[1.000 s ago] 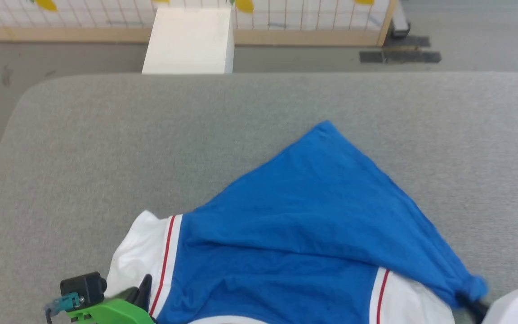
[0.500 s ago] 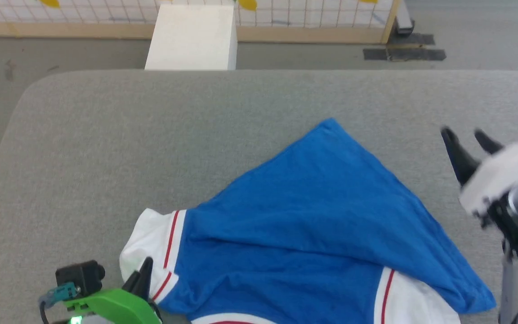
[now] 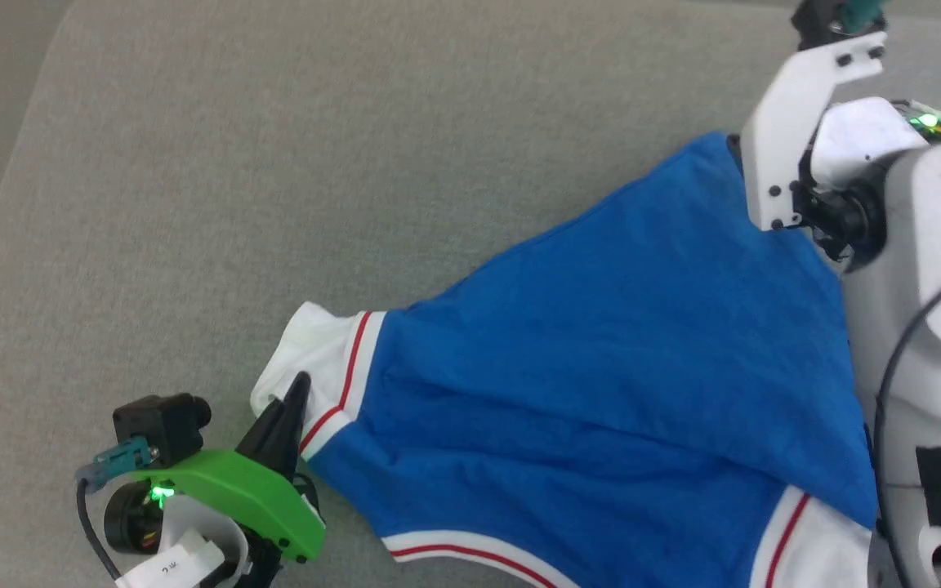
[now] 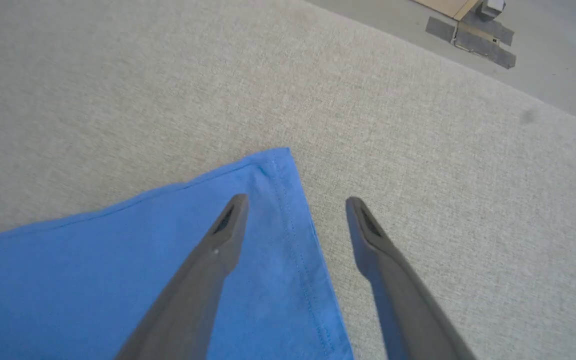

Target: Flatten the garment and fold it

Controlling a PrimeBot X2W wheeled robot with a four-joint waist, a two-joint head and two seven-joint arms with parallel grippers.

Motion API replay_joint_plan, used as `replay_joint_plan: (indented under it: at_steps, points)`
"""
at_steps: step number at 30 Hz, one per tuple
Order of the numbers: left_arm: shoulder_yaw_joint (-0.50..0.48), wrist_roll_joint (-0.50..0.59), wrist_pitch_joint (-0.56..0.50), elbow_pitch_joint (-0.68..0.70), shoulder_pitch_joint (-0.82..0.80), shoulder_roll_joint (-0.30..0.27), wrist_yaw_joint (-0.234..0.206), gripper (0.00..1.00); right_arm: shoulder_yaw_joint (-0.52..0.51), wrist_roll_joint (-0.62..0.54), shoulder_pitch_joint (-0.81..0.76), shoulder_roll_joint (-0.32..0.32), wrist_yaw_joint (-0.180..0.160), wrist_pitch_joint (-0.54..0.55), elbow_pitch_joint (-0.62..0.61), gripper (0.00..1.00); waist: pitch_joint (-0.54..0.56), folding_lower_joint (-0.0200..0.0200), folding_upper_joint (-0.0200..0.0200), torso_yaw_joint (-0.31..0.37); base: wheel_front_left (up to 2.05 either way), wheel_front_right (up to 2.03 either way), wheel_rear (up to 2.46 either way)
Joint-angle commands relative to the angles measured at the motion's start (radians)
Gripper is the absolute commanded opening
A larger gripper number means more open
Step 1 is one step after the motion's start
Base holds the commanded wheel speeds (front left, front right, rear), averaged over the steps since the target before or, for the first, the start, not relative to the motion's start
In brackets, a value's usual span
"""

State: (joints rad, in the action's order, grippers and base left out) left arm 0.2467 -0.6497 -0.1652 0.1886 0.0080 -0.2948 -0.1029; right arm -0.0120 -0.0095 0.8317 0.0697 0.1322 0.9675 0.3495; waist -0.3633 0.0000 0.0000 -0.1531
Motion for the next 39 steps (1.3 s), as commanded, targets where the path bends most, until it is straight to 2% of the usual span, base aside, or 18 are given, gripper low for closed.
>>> replay_joint_plan:
  at_steps: [1, 6, 12, 13, 14, 17, 22, 23, 24, 31, 35, 39]
  points:
    - [0.003, -0.002, 0.007, 0.006, -0.024, 0.005, 0.008, 0.0, 0.022, -0.026, 0.03, 0.016, -0.002, 0.045, 0.03, 1.0, -0.111, 0.0, 0.0, -0.082, 0.0, 0.0, 0.0]
    - [0.003, -0.007, 0.013, 0.018, -0.043, 0.01, 0.012, 0.0, 0.057, -0.077, 0.074, 0.045, -0.002, 0.159, 0.101, 1.0, -0.137, 0.0, 0.0, -0.092, 0.0, 0.0, 0.0]
    - [-0.003, -0.008, 0.016, 0.015, -0.04, 0.002, 0.009, 0.0, 0.093, -0.034, 0.052, 0.034, -0.002, 0.212, 0.135, 1.0, -0.137, 0.0, 0.0, -0.07, 0.0, 0.0, 0.0]
    - [-0.003, -0.007, 0.016, 0.014, -0.039, 0.0, 0.008, 0.0, 0.097, -0.02, 0.047, 0.033, -0.002, 0.214, 0.136, 0.35, -0.13, 0.0, 0.0, -0.063, 0.0, 0.0, 0.0]
    - [-0.003, -0.006, 0.015, 0.014, -0.038, -0.001, 0.007, 0.0, 0.099, -0.007, 0.046, 0.033, -0.002, 0.207, 0.132, 0.0, -0.125, 0.0, 0.0, -0.058, 0.0, 0.0, 0.0]
    - [-0.002, -0.001, 0.015, 0.009, -0.035, -0.006, 0.003, 0.0, 0.102, 0.036, 0.037, 0.045, -0.002, 0.172, 0.11, 0.0, -0.085, 0.0, 0.0, -0.035, 0.0, 0.0, 0.0]
    - [0.008, 0.012, 0.008, -0.006, -0.025, -0.011, -0.007, 0.0, 0.063, 0.136, -0.026, 0.086, -0.002, 0.041, -0.02, 0.0, 0.011, 0.0, 0.0, -0.011, 0.0, 0.0, 0.0]
    - [0.007, 0.014, 0.008, -0.01, -0.013, -0.008, -0.019, 0.0, 0.014, 0.193, -0.111, 0.095, -0.002, 0.0, -0.11, 0.0, 0.066, 0.0, 0.0, 0.008, 0.0, 0.0, 0.0]
    - [0.006, 0.015, 0.007, -0.01, -0.006, -0.008, -0.025, 0.0, -0.004, 0.214, -0.153, 0.097, -0.002, -0.007, -0.15, 0.0, 0.086, 0.0, 0.0, 0.017, 0.0, 0.0, 0.0]
    - [-0.01, 0.013, 0.003, -0.011, 0.068, -0.012, -0.071, 0.0, -0.177, 0.365, -0.538, 0.028, -0.002, 0.02, -0.458, 0.0, 0.218, 0.0, 0.0, 0.108, 0.0, 0.0, 0.0]
    - [-0.014, 0.009, 0.003, -0.015, 0.108, -0.01, -0.088, 0.0, -0.222, 0.423, -0.757, -0.008, -0.002, 0.046, -0.567, 0.0, 0.272, 0.0, 0.0, 0.151, 0.0, 0.0, 0.0]
    - [-0.019, -0.003, 0.01, -0.022, 0.146, -0.003, -0.098, 0.0, -0.227, 0.492, -0.922, -0.018, -0.002, 0.057, -0.606, 0.0, 0.313, 0.0, 0.0, 0.191, 0.0, 0.0, 0.0]
